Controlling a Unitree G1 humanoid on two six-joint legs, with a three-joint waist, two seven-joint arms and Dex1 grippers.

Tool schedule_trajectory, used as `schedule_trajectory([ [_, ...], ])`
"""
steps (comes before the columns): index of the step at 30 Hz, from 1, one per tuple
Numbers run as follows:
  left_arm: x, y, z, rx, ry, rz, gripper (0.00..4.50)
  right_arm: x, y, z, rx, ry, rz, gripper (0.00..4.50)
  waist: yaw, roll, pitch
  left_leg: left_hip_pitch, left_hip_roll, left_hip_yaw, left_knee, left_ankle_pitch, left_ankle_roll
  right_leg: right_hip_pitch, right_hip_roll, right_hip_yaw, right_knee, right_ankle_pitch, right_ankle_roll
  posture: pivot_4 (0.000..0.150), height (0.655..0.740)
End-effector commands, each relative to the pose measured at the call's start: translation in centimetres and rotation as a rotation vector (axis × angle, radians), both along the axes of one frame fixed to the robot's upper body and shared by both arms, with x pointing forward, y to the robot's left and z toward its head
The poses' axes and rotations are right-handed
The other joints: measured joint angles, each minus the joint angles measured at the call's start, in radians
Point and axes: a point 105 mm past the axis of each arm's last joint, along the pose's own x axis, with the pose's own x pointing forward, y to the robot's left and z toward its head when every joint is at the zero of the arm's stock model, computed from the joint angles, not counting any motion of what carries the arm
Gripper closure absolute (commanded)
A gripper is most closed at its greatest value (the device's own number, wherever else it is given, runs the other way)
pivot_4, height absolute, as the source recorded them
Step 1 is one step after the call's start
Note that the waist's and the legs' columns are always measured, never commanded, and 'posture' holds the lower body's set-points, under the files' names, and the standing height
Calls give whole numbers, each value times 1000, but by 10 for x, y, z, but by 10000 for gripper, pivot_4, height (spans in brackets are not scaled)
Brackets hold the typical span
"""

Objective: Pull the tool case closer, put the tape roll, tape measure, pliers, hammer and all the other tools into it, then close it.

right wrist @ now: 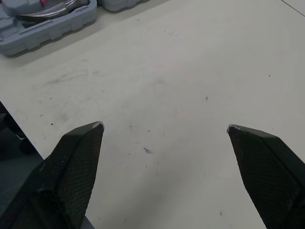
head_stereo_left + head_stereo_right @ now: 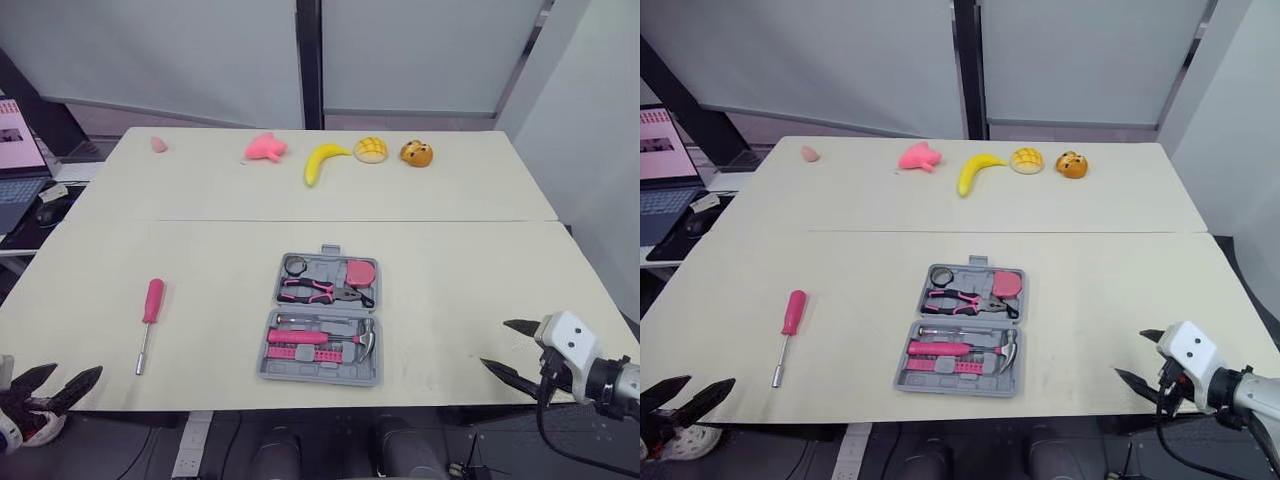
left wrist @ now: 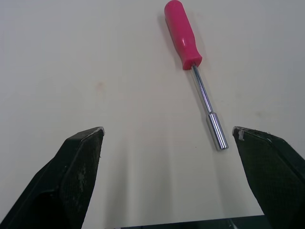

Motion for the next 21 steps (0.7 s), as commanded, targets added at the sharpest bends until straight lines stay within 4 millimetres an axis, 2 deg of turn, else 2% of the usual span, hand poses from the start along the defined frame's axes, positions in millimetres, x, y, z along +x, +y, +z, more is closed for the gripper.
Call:
schedule_trajectory([
  [1, -3, 4, 12, 13, -49, 27, 0, 4, -6, 13, 1, -62, -10, 121, -2, 0, 0, 0, 0, 0, 0, 0, 0, 0, 0, 0, 0, 0, 0, 1500, 7255],
  [5, -4, 2, 11, 12, -50, 35, 0, 9, -4, 15, 1, -74, 10, 121, -3, 0, 0, 0, 0, 0, -1, 0, 0, 0, 0, 0, 0, 0, -1, 1500, 7255],
  [8, -3, 3, 12, 27, -66, 52, 0, 16, 13, 28, 16, -105, 82, 121, -3, 0, 0, 1, 0, 0, -1, 0, 0, 0, 0, 0, 0, -3, -5, 1500, 7255],
  [12, 4, -4, 14, 19, -93, 54, 0, 23, 49, 49, 57, -126, 225, 121, -2, 0, 0, 1, 0, 0, -1, 0, 0, 0, 0, 0, 0, -3, -4, 1500, 7255],
  [16, 13, -9, 12, 11, -111, 68, 0, 32, 97, 72, 103, -126, 429, 121, -4, 0, 0, 1, 0, 0, 0, 0, 0, 0, 0, 0, 0, 1, 1, 1500, 7255],
  [21, 15, -14, 7, 15, -105, 85, 0, 41, 129, 84, 109, -108, 572, 121, -2, 0, 0, 0, 0, -1, -1, 0, 0, 0, 0, -1, -2, 0, 1, 1500, 7255],
])
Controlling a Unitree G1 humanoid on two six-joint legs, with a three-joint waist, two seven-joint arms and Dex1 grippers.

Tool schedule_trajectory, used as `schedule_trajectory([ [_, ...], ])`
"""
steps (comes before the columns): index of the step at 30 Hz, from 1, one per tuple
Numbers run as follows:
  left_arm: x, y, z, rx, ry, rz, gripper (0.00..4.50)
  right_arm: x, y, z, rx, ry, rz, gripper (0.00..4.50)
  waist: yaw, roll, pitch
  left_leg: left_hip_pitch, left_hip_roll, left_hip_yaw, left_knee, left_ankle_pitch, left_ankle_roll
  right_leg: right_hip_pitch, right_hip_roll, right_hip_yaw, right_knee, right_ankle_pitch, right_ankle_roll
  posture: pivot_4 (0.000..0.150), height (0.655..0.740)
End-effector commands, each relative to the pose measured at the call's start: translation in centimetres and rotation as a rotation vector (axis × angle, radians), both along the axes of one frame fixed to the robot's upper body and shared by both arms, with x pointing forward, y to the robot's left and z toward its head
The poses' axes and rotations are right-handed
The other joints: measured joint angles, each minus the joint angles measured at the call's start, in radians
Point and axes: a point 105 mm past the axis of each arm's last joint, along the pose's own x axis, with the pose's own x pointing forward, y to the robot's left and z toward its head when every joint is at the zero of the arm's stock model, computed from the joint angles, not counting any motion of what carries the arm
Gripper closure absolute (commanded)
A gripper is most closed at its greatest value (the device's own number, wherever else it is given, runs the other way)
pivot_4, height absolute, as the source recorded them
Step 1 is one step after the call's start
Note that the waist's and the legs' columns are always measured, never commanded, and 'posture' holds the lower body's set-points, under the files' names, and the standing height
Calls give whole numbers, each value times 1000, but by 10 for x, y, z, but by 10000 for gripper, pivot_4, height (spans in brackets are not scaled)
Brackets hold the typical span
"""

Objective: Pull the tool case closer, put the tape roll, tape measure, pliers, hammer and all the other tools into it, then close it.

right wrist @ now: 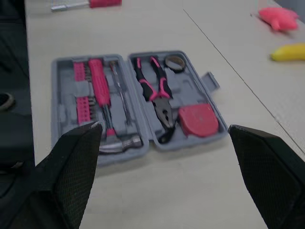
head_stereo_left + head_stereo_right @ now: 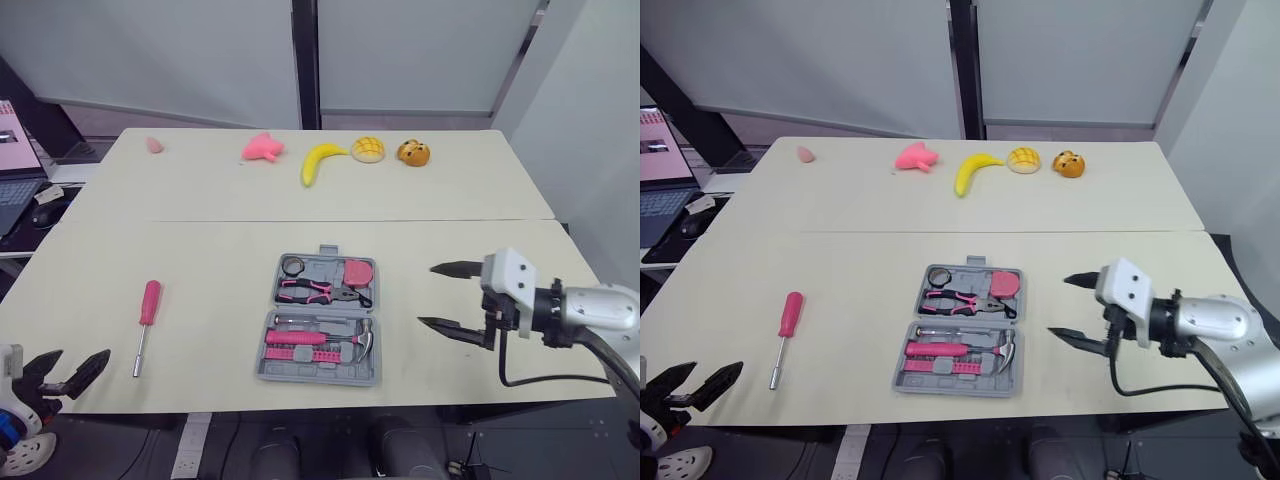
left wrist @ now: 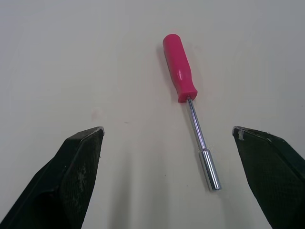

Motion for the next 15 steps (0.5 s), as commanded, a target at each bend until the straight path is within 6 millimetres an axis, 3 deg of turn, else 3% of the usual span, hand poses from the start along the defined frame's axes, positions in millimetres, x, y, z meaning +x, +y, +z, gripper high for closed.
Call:
schedule_trajectory([
  [1, 4, -5, 3, 9, -23, 15, 0, 3, 20, 8, 4, 7, 94, 121, 0, 1, 0, -1, 0, 0, 0, 0, 0, 0, 0, 0, -1, 1, 0, 1500, 7255],
  [6, 15, -13, -4, -10, -21, 45, 0, 8, 37, 12, 10, -3, 167, 121, 12, 0, 0, -2, 0, -1, 0, 0, 0, 0, -1, -1, -4, 2, 0, 1500, 7255],
  [15, 58, -33, -8, -22, -36, 31, 0, 7, 52, 9, 9, -7, 234, 121, 22, 0, 0, -2, 0, 0, 0, 0, 0, 0, -1, -1, -5, 5, -2, 1500, 7255],
])
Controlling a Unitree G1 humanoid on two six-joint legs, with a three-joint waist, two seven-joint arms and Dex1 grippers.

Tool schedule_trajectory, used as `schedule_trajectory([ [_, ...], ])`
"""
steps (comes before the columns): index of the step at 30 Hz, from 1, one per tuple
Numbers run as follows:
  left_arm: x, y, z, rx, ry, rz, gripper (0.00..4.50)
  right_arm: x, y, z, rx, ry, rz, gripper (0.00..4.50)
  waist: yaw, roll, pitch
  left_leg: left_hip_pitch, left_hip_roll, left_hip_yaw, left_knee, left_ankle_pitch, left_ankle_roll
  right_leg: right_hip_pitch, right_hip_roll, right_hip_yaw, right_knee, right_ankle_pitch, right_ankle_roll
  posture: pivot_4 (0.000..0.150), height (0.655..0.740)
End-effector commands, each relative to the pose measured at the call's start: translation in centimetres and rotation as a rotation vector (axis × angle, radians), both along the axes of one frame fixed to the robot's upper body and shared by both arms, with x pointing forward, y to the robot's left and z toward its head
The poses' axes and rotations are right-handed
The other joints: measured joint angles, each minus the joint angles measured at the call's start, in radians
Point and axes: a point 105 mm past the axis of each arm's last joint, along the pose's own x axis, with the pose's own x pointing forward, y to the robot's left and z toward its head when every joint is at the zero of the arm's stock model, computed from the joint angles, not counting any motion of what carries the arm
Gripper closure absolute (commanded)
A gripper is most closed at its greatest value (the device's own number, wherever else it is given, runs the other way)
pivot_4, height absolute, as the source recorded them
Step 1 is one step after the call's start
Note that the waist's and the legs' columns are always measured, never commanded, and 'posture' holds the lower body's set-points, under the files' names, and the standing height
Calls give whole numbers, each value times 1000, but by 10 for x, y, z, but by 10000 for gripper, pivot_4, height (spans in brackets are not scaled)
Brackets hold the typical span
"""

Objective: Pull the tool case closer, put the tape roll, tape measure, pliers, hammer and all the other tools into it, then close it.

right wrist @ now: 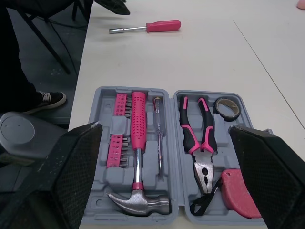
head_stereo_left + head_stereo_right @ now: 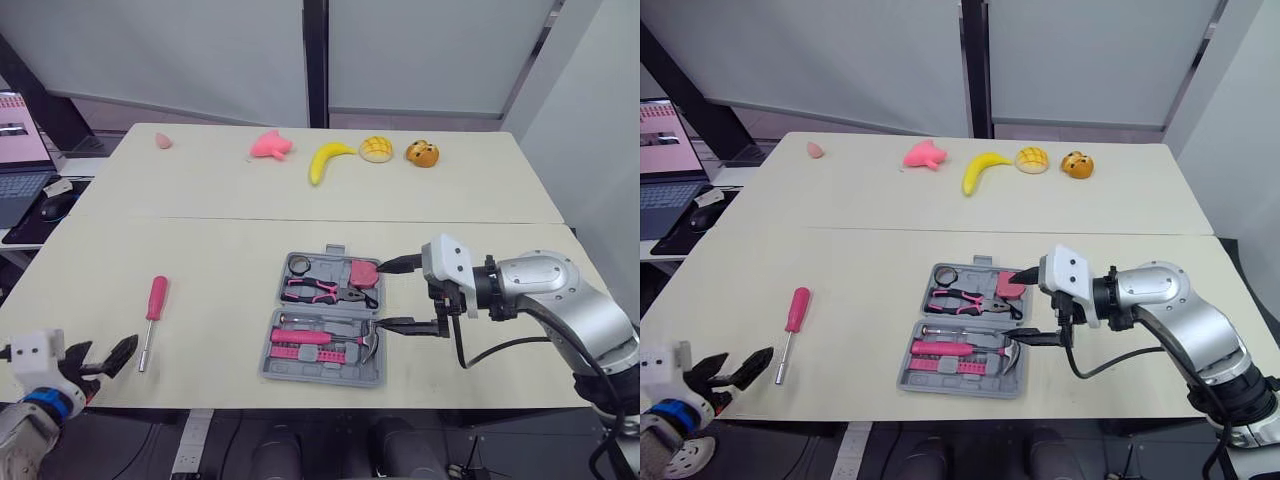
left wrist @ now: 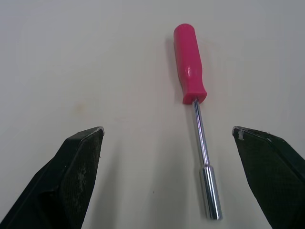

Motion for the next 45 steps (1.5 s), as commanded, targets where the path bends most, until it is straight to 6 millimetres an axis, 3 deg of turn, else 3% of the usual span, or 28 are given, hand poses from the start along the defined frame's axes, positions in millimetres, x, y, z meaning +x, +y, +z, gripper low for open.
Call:
schedule_trajectory([
  [1, 16, -8, 5, 26, -10, -19, 0, -2, 6, 9, 7, -47, 33, 121, 1, 0, 0, 0, 0, 0, 0, 0, 0, 0, 0, 0, 0, 0, 0, 1500, 7255],
  [14, 64, -21, -22, 42, 82, -10, 0, -7, 13, 8, -3, -43, 52, 121, 2, 0, 0, 0, 0, 0, 0, 0, 0, 0, 0, 0, 0, 1, 0, 1500, 7255],
  [17, 69, -26, -28, 40, 106, -30, 5504, -7, 14, 7, -6, -43, 53, 0, 2, 0, 0, 0, 0, 0, 0, 0, 0, 0, 0, 0, 0, 1, 0, 1500, 7255],
  [28, 67, -36, -34, 23, 103, -59, 38758, -9, 12, 3, -14, -47, 44, 0, 3, 0, 0, 0, 0, 0, 0, 0, 0, 0, 0, 0, 0, 1, 0, 1500, 7255],
  [31, 64, -46, -29, 13, 80, -89, 38707, -10, 12, 2, -15, -47, 43, 0, 2, 1, 0, 0, 0, 0, 0, 0, 0, 0, 0, 0, -1, 1, 0, 1500, 7255],
  [40, 55, -122, -21, -47, 52, -212, 38707, -12, 9, -2, -20, -37, 37, 0, 6, 0, 0, 0, -1, -1, 1, 0, 0, 1, -1, 0, -1, 1, 1, 1500, 7255],
  [45, 61, -143, -23, -37, 60, -216, 38707, -11, 9, -4, -24, -33, 38, 0, 4, 1, 0, -1, -1, 0, 0, 0, 0, 1, -1, 0, -1, 1, 1, 1500, 7255],
])
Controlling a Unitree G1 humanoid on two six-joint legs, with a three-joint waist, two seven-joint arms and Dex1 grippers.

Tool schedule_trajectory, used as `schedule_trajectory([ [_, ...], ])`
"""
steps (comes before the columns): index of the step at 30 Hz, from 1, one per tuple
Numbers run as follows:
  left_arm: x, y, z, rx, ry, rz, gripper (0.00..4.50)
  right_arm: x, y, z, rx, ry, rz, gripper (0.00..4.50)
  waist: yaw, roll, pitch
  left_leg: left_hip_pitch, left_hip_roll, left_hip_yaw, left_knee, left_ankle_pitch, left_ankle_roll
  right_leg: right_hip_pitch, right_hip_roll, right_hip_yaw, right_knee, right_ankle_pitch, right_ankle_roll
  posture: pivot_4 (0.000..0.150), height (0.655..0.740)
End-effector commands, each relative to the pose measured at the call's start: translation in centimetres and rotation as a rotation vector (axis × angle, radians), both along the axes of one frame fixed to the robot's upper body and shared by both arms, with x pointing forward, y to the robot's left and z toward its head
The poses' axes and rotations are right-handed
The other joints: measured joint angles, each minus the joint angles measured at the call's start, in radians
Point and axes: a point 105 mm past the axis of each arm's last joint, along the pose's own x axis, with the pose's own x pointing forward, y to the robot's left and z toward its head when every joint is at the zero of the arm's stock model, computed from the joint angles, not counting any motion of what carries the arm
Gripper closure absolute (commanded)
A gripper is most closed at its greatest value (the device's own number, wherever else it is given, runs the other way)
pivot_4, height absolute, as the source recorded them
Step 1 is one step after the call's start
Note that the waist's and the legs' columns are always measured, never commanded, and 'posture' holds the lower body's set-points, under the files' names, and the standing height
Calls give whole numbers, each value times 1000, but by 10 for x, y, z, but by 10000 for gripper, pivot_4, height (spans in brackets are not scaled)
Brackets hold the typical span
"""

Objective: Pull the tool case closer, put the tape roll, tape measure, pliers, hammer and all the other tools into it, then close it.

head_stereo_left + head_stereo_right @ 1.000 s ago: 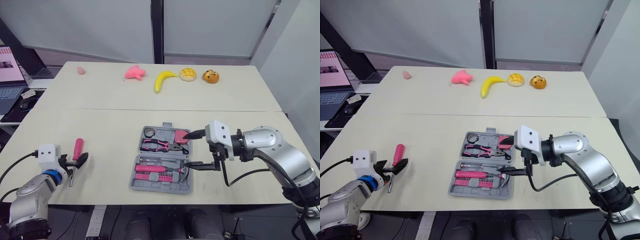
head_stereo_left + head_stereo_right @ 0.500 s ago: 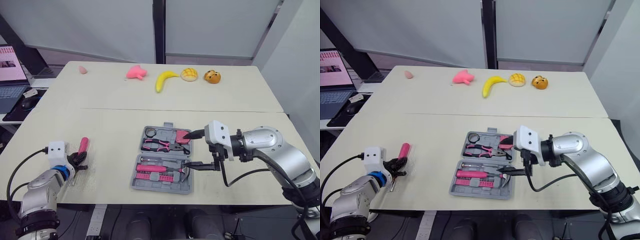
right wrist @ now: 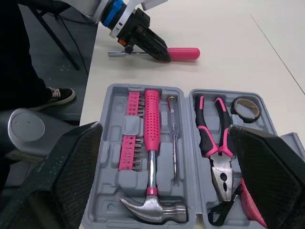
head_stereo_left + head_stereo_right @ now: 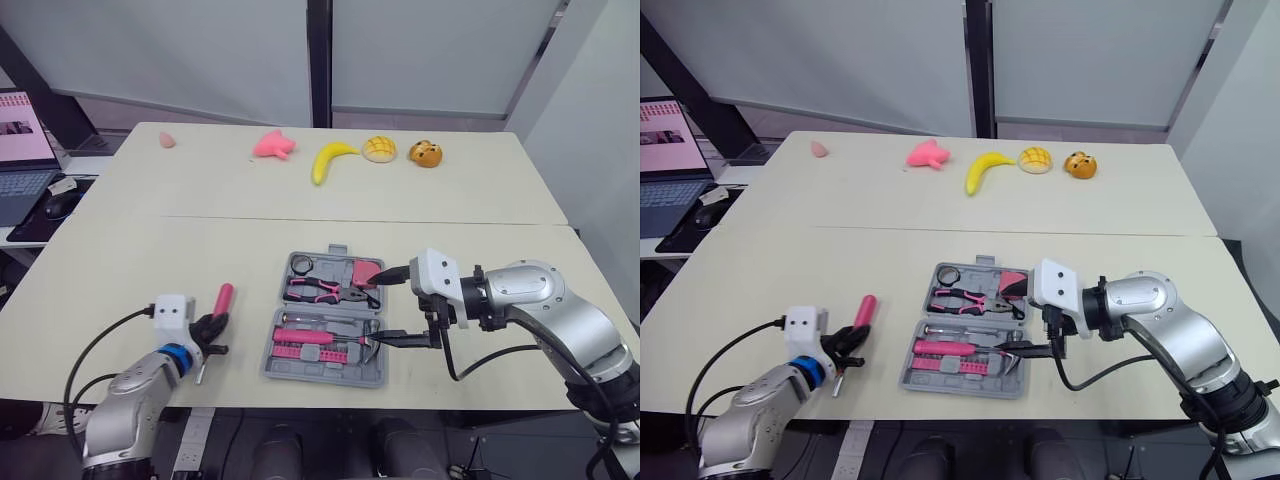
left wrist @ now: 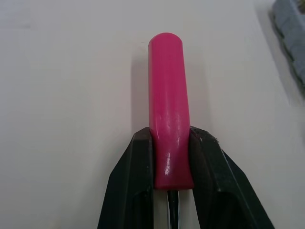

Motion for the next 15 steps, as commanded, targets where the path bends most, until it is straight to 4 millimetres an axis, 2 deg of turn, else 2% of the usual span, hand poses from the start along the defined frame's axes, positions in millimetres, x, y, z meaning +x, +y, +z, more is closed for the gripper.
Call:
schedule_trajectory([
  [1, 8, -8, 9, 31, -34, 13, 38707, -4, 2, 7, 1, -47, 28, 0, 0, 0, 0, 0, 0, 0, 0, 0, 0, 0, 0, 0, 0, 0, 0, 1500, 7255],
  [6, 12, -18, 1, 41, -11, 23, 38707, -8, 1, 3, -19, -27, 39, 0, 0, 0, 0, 0, 0, 0, 0, 0, 0, 0, 0, 0, 0, 0, 0, 1500, 7255],
  [15, 11, -16, -2, 38, -12, 46, 38707, -7, -1, 3, -24, -34, 33, 0, 0, 0, 0, 0, 0, 0, 0, 0, 0, 0, 0, 0, 0, 0, 0, 1500, 7255],
])
